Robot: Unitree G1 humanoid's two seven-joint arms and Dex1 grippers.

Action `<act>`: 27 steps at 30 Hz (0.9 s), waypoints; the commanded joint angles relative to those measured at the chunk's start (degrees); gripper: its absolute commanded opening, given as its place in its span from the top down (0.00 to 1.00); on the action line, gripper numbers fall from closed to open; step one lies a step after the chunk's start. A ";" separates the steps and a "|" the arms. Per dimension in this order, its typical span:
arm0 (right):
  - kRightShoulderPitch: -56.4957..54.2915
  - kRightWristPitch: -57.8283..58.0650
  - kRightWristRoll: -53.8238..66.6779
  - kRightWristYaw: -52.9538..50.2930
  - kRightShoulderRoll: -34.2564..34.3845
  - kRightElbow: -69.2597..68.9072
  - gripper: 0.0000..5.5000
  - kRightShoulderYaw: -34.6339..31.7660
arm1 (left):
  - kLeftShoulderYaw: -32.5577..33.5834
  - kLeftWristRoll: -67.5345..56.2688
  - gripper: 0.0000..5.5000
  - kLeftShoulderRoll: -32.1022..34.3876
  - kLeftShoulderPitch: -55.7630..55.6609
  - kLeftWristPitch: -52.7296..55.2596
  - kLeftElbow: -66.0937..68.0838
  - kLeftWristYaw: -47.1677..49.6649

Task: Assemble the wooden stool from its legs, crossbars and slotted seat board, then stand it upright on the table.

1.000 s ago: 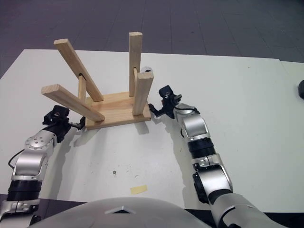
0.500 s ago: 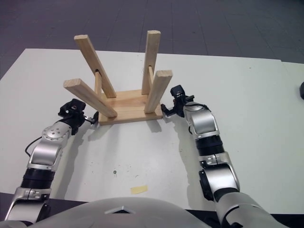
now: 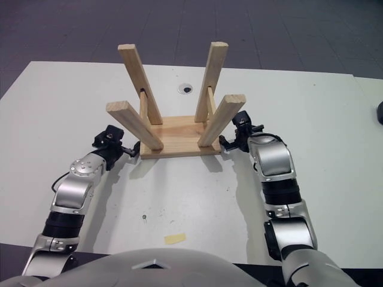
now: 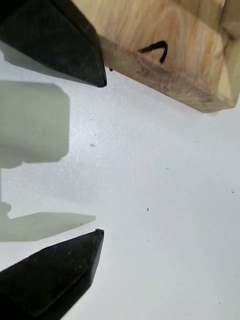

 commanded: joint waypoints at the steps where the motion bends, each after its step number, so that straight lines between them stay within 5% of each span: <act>1: 0.58 -0.22 3.75 2.85 4.22 -1.68 0.19 3.14 | -3.20 -4.67 0.19 -4.45 -2.91 -0.53 -3.60 -5.01; 10: 2.26 -2.58 3.34 4.58 0.90 -1.77 0.50 2.45 | -1.03 -2.90 0.52 -2.19 -2.38 -2.24 -2.87 -6.11; 22: 2.04 -6.85 3.92 6.04 -5.79 0.80 0.92 -3.68 | 10.64 -5.73 0.96 4.49 5.63 -4.76 -6.40 -8.13; 27: 4.40 -8.39 3.76 6.90 -6.89 2.24 1.00 -2.31 | 6.83 -5.58 1.00 4.77 9.13 -2.74 -6.05 -10.58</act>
